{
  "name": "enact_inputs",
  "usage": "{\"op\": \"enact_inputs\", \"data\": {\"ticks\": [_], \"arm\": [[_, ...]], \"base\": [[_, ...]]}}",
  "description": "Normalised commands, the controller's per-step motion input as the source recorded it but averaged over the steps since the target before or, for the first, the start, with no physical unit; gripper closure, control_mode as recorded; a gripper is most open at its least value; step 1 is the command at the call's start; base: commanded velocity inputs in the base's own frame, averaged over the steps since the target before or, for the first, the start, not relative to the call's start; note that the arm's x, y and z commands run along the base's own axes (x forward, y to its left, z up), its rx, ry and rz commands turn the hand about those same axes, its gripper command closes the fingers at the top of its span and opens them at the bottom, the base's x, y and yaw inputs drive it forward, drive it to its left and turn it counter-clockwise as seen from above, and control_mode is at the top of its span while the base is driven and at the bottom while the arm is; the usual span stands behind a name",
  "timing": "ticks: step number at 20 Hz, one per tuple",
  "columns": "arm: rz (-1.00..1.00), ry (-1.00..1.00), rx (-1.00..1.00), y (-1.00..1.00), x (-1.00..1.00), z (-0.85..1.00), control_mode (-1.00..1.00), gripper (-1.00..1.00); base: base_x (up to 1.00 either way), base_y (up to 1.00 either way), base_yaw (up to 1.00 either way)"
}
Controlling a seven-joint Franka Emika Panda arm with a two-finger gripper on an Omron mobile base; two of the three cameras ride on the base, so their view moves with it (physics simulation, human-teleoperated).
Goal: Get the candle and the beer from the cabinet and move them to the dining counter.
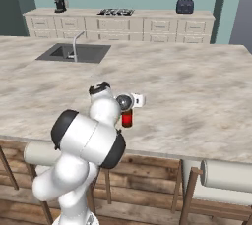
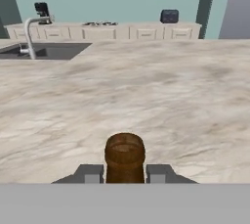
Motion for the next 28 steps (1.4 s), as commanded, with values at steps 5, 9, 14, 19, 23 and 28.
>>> {"op": "enact_inputs", "data": {"ticks": [5,9,14,19,23,28], "arm": [[0.0,-0.02,0.0,0.01,0.35,-0.29,-1.0,1.0],[0.0,-0.01,0.0,0.0,0.32,-0.34,-1.0,1.0],[0.0,0.0,0.0,0.0,0.13,-0.53,-1.0,1.0],[0.0,0.0,0.0,0.01,0.01,-0.62,-1.0,1.0],[0.0,-0.01,0.0,0.01,-0.01,-0.55,-1.0,1.0],[0.0,-0.28,0.0,0.0,-0.31,-0.06,-1.0,1.0]], "base": [[0.0,0.0,0.0],[0.0,0.0,0.0],[0.0,0.0,0.0],[0.0,0.0,0.0],[0.0,0.0,0.0],[0.0,0.0,0.0]]}}
